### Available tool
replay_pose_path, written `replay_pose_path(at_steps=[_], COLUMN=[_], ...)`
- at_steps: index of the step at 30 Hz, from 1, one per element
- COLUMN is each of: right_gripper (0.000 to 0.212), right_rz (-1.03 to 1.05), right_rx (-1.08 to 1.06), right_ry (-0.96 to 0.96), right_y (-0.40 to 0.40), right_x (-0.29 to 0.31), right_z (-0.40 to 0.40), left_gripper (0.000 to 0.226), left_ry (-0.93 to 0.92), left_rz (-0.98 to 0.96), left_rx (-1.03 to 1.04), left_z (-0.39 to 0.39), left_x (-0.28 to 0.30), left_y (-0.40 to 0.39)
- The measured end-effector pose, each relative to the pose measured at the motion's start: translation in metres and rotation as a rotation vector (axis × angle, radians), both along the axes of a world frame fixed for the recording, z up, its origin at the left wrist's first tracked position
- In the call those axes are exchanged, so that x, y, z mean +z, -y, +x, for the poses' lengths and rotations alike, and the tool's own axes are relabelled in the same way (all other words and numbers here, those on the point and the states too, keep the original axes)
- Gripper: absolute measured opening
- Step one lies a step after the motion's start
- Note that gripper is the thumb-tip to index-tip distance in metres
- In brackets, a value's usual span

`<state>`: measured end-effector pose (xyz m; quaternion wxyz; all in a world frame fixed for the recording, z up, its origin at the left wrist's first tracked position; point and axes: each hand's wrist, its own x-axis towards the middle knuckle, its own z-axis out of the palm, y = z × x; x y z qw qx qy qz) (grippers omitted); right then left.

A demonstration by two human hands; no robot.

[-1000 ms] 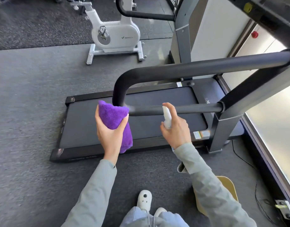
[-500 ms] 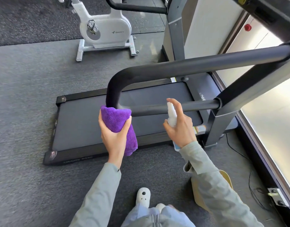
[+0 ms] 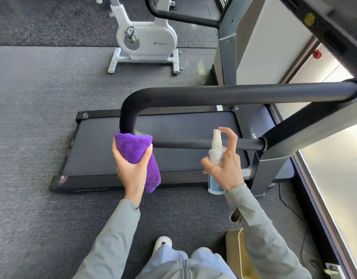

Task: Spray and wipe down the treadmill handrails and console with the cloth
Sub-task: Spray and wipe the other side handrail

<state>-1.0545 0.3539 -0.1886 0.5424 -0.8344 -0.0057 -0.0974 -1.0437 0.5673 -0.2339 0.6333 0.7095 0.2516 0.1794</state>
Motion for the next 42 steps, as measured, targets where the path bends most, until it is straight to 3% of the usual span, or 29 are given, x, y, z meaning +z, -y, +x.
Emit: replay_pose_path(at_steps=[8, 13, 33, 42], right_gripper=[0.072, 0.063, 0.067, 0.060], right_rz=[-0.087, -0.150, -0.303, -0.246], right_rx=[0.067, 0.037, -0.102, -0.202], right_ry=[-0.056, -0.055, -0.059, -0.068], right_y=[0.014, 0.014, 0.070, 0.101], right_x=[-0.013, -0.025, -0.039, -0.040], right_z=[0.010, 0.017, 0.004, 0.000], left_gripper=[0.089, 0.091, 0.095, 0.092], left_ry=[-0.014, -0.008, -0.014, 0.000], left_rz=[0.025, 0.027, 0.117, 0.108], left_rx=[0.079, 0.096, 0.140, 0.103], left_z=[0.003, 0.003, -0.008, -0.014], left_x=[-0.001, -0.002, 0.000, 0.006], left_y=[0.011, 0.014, 0.047, 0.082])
